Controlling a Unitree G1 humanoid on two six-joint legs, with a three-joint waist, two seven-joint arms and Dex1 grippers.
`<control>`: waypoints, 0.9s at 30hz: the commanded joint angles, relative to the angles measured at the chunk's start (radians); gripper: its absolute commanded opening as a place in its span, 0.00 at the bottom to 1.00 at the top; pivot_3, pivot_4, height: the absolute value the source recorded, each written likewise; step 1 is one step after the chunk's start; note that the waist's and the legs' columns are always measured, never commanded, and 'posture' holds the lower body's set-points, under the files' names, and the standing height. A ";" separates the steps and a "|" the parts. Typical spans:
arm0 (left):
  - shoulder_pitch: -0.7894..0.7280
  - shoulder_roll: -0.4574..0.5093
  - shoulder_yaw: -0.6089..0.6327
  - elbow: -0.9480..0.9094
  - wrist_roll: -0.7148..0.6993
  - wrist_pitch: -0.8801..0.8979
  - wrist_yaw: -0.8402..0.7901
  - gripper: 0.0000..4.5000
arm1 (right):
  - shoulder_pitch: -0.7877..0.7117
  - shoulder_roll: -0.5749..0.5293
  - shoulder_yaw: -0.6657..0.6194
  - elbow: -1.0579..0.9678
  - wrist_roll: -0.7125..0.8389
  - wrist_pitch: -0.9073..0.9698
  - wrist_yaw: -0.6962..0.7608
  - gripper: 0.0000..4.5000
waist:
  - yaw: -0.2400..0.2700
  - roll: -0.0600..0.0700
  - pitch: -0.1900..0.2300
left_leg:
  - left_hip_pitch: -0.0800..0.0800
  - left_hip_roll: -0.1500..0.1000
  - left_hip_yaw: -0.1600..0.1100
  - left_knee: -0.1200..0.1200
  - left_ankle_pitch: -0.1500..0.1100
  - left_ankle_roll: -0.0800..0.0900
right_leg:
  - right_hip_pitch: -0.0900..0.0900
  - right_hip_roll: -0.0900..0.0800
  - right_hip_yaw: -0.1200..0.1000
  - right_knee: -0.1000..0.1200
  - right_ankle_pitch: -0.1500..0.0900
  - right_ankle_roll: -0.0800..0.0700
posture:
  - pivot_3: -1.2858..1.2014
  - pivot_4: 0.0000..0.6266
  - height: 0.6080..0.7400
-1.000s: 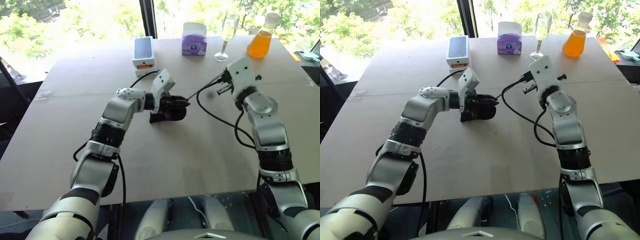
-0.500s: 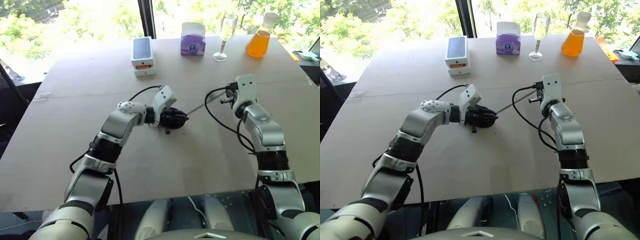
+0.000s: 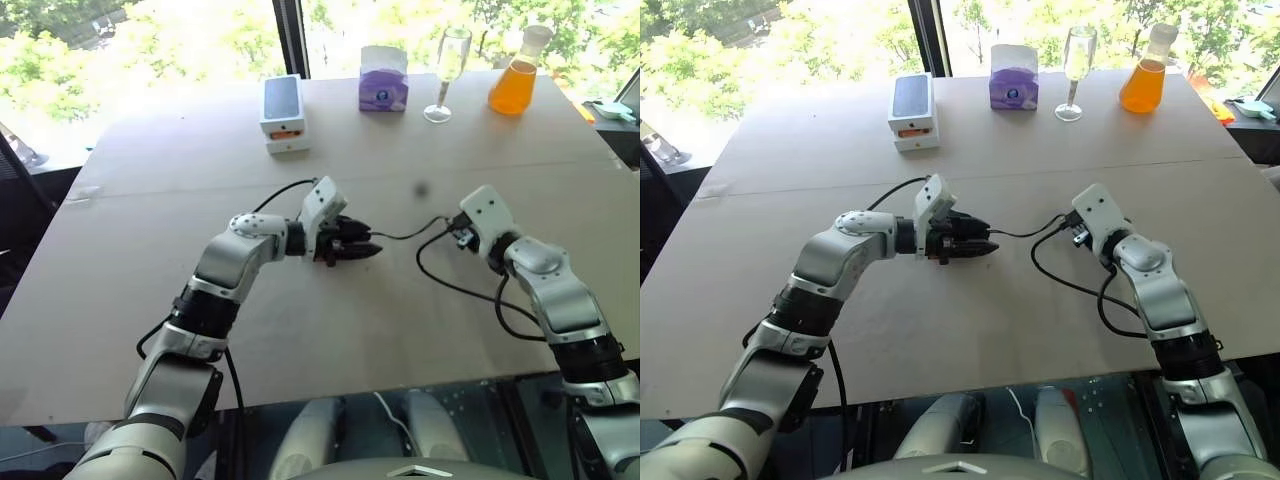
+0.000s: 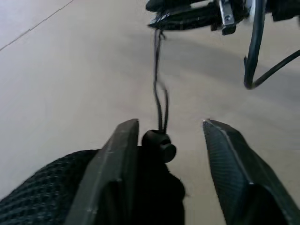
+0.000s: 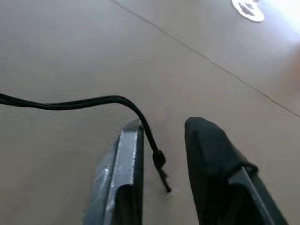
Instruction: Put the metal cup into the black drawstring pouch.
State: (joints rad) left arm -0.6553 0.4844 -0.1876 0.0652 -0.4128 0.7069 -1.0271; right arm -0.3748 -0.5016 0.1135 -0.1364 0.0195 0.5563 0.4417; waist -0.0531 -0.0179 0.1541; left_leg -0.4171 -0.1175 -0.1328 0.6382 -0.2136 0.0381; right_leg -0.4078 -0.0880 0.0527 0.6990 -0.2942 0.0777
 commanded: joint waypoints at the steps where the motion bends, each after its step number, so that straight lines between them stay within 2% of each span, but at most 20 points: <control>1: 0.050 0.116 0.169 -0.136 -0.147 0.160 -0.027 0.95 | 0.147 -0.075 -0.077 -0.269 0.112 0.071 0.116 0.73 | 0.000 0.000 0.000 | -0.001 0.000 -0.001 0.000 0.000 0.000 | 0.000 0.000 0.000 -0.001 0.000 0.000 | 0.52 0.24 1.00; 2: 0.067 0.135 0.198 -0.155 -0.167 0.180 -0.015 0.97 | 0.192 -0.089 -0.100 -0.319 0.130 0.072 0.128 0.85 | 0.000 0.000 0.000 | -0.001 0.000 -0.002 -0.001 0.000 0.000 | 0.000 0.000 -0.001 -0.002 0.000 0.000 | 0.52 0.24 1.00; 4: 0.107 0.135 0.258 -0.186 -0.164 0.158 0.056 0.97 | 0.277 -0.098 -0.160 -0.405 0.171 0.077 0.133 0.85 | 0.006 0.000 0.000 | 0.000 0.000 -0.002 0.000 0.000 0.000 | 0.000 0.000 -0.001 -0.002 0.000 0.000 | 0.52 0.24 1.00; 7: 0.190 0.040 0.387 -0.214 -0.153 0.006 0.186 0.97 | 0.395 -0.055 -0.271 -0.527 0.275 0.059 0.140 0.85 | 0.025 0.000 0.000 | 0.002 0.000 -0.002 0.001 -0.001 0.001 | 0.003 -0.002 -0.001 -0.004 0.000 0.000 | 0.52 0.24 1.00; 10: 0.288 0.023 0.412 -0.239 -0.109 -0.146 0.178 0.97 | 0.459 -0.026 -0.336 -0.582 0.358 0.038 0.158 0.85 | 0.028 -0.001 0.000 | 0.003 0.000 -0.003 0.002 -0.001 0.001 | 0.007 -0.002 -0.004 -0.004 0.001 -0.001 | 0.52 0.24 1.00; 18: 0.614 0.062 0.485 -0.427 -0.168 -0.172 0.184 0.97 | 0.579 -0.042 -0.417 -0.593 0.408 -0.053 0.200 0.85 | 0.042 -0.001 0.000 | 0.003 0.000 -0.003 0.000 -0.002 0.002 | 0.007 -0.003 -0.004 -0.005 0.001 -0.001 | 0.52 0.24 1.00; 27: 0.815 0.068 0.540 -0.591 -0.208 -0.171 0.236 0.97 | 0.629 -0.093 -0.498 -0.495 0.382 -0.108 0.211 0.85 | 0.062 0.000 0.000 | 0.006 0.000 -0.005 0.000 -0.003 0.005 | 0.011 -0.004 -0.008 -0.008 0.001 -0.002 | 0.52 0.24 1.00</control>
State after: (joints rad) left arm 0.1414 0.5504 0.3368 -0.4669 -0.5956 0.5554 -0.7991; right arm 0.2606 -0.5821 -0.3578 -0.6289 0.3979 0.4819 0.6451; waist 0.0084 -0.0183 0.1538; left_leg -0.4111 -0.1175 -0.1380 0.6380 -0.2168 0.0427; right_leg -0.3962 -0.0918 0.0449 0.6913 -0.2935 0.0760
